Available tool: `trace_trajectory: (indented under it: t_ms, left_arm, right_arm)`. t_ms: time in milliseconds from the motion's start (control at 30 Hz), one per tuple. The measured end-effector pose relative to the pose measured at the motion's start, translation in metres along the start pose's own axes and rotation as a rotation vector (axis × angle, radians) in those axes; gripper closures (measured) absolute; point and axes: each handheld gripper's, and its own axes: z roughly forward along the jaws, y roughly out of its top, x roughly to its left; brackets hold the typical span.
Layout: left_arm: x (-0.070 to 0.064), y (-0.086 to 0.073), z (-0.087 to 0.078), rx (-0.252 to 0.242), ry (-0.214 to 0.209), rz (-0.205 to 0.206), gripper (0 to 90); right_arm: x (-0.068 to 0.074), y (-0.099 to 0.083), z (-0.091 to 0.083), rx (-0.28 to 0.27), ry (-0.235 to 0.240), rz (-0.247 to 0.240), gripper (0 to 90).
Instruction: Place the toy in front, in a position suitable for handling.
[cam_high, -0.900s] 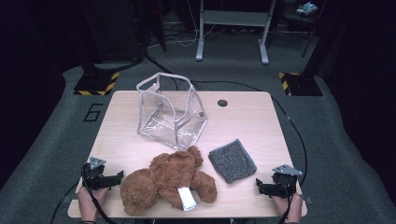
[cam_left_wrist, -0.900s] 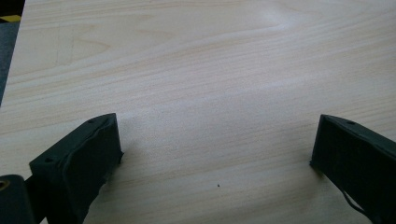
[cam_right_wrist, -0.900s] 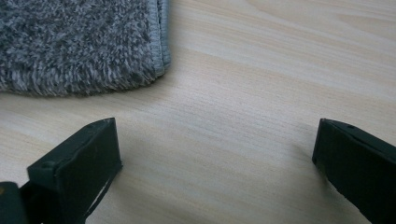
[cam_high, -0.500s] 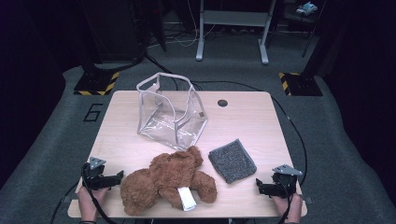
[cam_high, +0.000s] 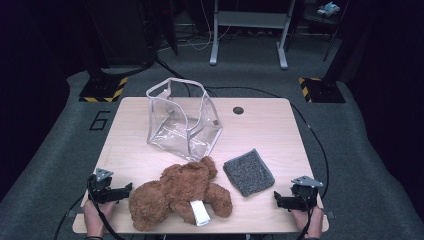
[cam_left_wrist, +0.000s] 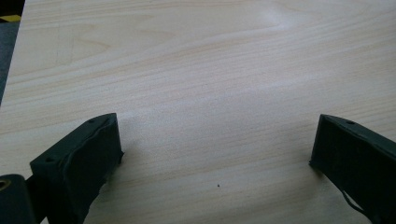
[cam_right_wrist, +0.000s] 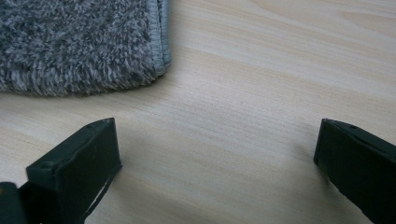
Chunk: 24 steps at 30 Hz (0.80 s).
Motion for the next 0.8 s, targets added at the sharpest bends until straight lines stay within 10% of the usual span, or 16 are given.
trace_trajectory:
  t_ms: [467,800]
  left_arm:
    - [0.0,0.0,0.0,0.0,0.0,0.001,1.4]
    - [0.0,0.0,0.0,0.0,0.0,0.001,1.4]
  right_arm:
    - [0.007,0.013,-0.011,-0.013,0.071,0.015,0.4]
    - [0.034,0.054,-0.011,-0.039,0.129,-0.082,1.1]
